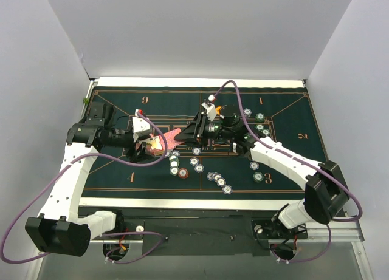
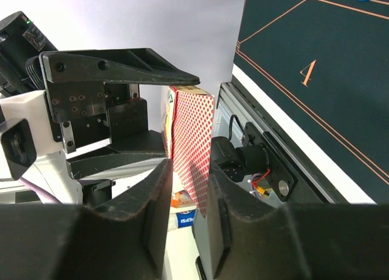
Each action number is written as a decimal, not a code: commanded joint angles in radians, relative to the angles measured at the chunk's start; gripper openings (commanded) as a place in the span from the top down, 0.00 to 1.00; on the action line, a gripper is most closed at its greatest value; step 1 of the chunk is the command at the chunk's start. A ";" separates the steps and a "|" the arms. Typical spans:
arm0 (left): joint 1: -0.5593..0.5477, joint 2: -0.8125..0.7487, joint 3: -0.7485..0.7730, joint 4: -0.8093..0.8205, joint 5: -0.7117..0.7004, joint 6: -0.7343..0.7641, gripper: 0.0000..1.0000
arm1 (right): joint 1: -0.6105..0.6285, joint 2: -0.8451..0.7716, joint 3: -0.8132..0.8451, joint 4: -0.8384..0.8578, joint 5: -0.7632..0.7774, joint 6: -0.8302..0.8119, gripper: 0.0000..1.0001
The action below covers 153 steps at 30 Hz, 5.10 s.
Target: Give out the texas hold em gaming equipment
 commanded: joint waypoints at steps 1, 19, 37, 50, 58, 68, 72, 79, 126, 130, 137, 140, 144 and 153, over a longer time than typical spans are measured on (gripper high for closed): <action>0.004 -0.004 0.049 0.042 0.055 -0.003 0.61 | -0.021 -0.017 0.033 0.013 -0.013 -0.009 0.81; 0.004 0.002 0.058 0.051 0.055 -0.009 0.60 | -0.296 -0.029 0.087 -0.010 -0.053 -0.014 1.00; 0.001 0.021 0.085 0.071 0.042 -0.040 0.61 | -0.466 0.736 0.709 -0.428 0.258 -0.334 1.00; -0.001 0.008 0.084 0.048 0.038 -0.025 0.61 | -0.446 0.869 0.811 -0.520 0.358 -0.381 0.80; -0.002 0.004 0.072 0.036 0.035 -0.025 0.60 | -0.437 0.732 0.806 -0.594 0.389 -0.417 0.42; -0.007 -0.013 0.050 0.059 0.030 -0.043 0.60 | -0.333 0.292 0.653 -0.694 0.418 -0.479 0.29; -0.012 -0.019 0.038 0.069 0.027 -0.051 0.60 | -0.244 0.123 0.495 -0.659 0.291 -0.464 0.16; -0.016 -0.018 0.032 0.070 0.025 -0.045 0.60 | -0.034 -0.049 0.208 -0.476 0.155 -0.376 0.05; -0.045 -0.026 0.052 0.066 0.027 -0.060 0.60 | 0.040 0.026 0.041 -0.091 0.148 -0.124 0.40; -0.045 -0.021 0.058 0.068 0.032 -0.063 0.60 | 0.032 0.020 0.035 -0.088 0.140 -0.121 0.41; -0.045 -0.022 0.052 0.073 0.028 -0.063 0.60 | 0.012 -0.003 0.033 -0.051 0.120 -0.074 0.53; -0.047 -0.021 0.050 0.074 0.025 -0.065 0.60 | -0.003 -0.020 0.029 -0.037 0.113 -0.049 0.65; -0.045 -0.021 0.052 0.076 0.025 -0.065 0.60 | -0.024 -0.047 0.016 -0.028 0.105 -0.025 0.74; -0.045 -0.018 0.058 0.070 0.021 -0.057 0.61 | -0.078 -0.101 -0.037 0.012 0.071 0.037 0.83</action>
